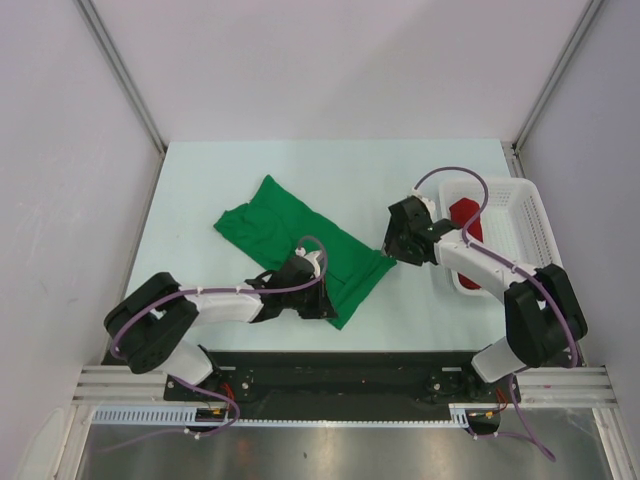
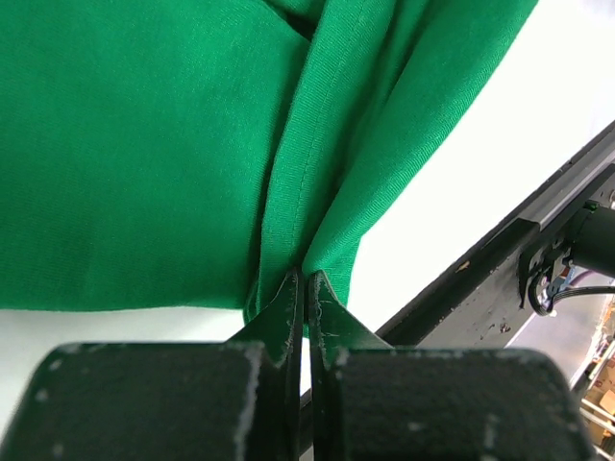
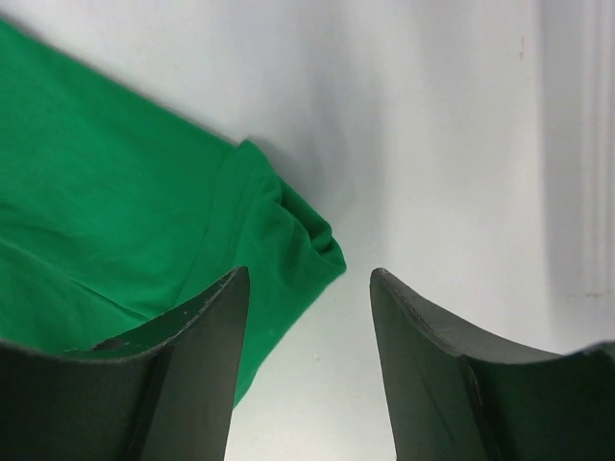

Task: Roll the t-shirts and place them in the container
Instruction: Roll the T-shirt to the center of the board.

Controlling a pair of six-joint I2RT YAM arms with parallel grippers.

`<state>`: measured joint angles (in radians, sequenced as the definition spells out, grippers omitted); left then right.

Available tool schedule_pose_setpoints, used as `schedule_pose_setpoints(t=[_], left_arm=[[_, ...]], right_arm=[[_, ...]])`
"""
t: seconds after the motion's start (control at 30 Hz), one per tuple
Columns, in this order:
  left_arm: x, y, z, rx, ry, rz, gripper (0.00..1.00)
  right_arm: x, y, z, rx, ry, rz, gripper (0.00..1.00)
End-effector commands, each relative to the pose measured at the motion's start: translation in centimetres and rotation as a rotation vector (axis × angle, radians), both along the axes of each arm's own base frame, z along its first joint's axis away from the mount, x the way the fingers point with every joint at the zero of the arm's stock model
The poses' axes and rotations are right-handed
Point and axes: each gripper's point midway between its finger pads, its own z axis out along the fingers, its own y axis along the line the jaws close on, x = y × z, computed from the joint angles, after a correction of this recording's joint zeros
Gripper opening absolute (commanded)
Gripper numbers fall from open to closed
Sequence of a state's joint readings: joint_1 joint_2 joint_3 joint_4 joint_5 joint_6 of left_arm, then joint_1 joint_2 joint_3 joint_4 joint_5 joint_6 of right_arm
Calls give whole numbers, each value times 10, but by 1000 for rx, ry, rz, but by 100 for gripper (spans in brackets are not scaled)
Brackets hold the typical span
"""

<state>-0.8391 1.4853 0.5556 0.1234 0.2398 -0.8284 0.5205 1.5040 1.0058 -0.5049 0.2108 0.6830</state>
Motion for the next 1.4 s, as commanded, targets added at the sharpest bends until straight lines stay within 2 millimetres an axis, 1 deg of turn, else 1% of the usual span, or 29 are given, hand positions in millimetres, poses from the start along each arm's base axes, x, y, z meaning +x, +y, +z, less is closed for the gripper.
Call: schedule_pose_setpoints(t=[0.0,0.07,0.1,0.23,0.33,0.37,0.43,0.47,0.5,0.53,0.6,0.63,0.7,0.77,0.8,0.87,0.9,0.93,1.0,1.03,1.1,1.13,1.2,1.23,1.3,1.33,1.37], left_arm=[[9,0,13,-3,-44,1,0],[9,1,12,0,-42,4,0],[9,1,11,2,-42,5,0],[9,1,13,4,-43,3,0],[8,2,12,10,-44,2,0],[9,2,13,9,-45,2,0],[9,2,13,11,-48,1,0],[9,2,13,13,-46,1,0],[10,2,14,13,-49,-1,0],[11,2,14,15,-52,1,0],[11,2,14,21,-54,-2,0],[13,3,13,26,-58,2,0],[14,4,12,35,-63,2,0],[15,5,11,39,-63,6,0],[16,7,10,42,-62,8,0],[16,7,9,45,-61,10,0],[17,8,9,43,-61,14,0],[17,9,8,46,-59,17,0],[17,10,8,44,-56,20,0],[17,9,7,43,-54,20,0],[17,11,6,43,-50,28,0],[17,10,7,40,-50,30,0],[17,11,6,37,-42,37,0],[17,11,6,33,-44,38,0],[17,10,6,24,-35,44,0],[16,9,5,23,-30,45,0],[15,9,5,18,-24,49,0]], right_arm=[[13,5,-8,22,-12,47,58],[15,8,-13,29,-2,53,56],[15,8,-19,24,9,54,56],[16,9,-30,20,33,66,55],[16,3,-34,14,49,57,48],[16,2,-34,14,51,58,42],[17,-1,-34,25,61,57,34],[15,0,-37,36,76,65,26],[15,0,-39,38,83,73,21],[15,-2,-40,44,92,72,14],[12,-3,-47,45,131,78,7],[11,-5,-50,40,144,76,3],[11,-5,-55,29,176,73,0],[16,-3,-54,30,182,70,0],[15,-3,-58,26,196,67,0],[18,-5,-55,16,190,43,14],[20,-6,-47,15,166,38,20],[24,-12,-40,-7,136,16,31],[27,-18,-28,-25,95,2,38],[30,-22,-12,-26,45,-12,41],[33,-26,6,-12,-16,-23,42],[29,-29,20,1,-59,-29,43],[27,-26,37,42,-124,-31,42],[18,-29,44,62,-154,-31,41],[10,-29,50,83,-195,-38,41],[0,-34,44,82,-192,-44,41],[-3,-34,55,117,-241,-38,40]])
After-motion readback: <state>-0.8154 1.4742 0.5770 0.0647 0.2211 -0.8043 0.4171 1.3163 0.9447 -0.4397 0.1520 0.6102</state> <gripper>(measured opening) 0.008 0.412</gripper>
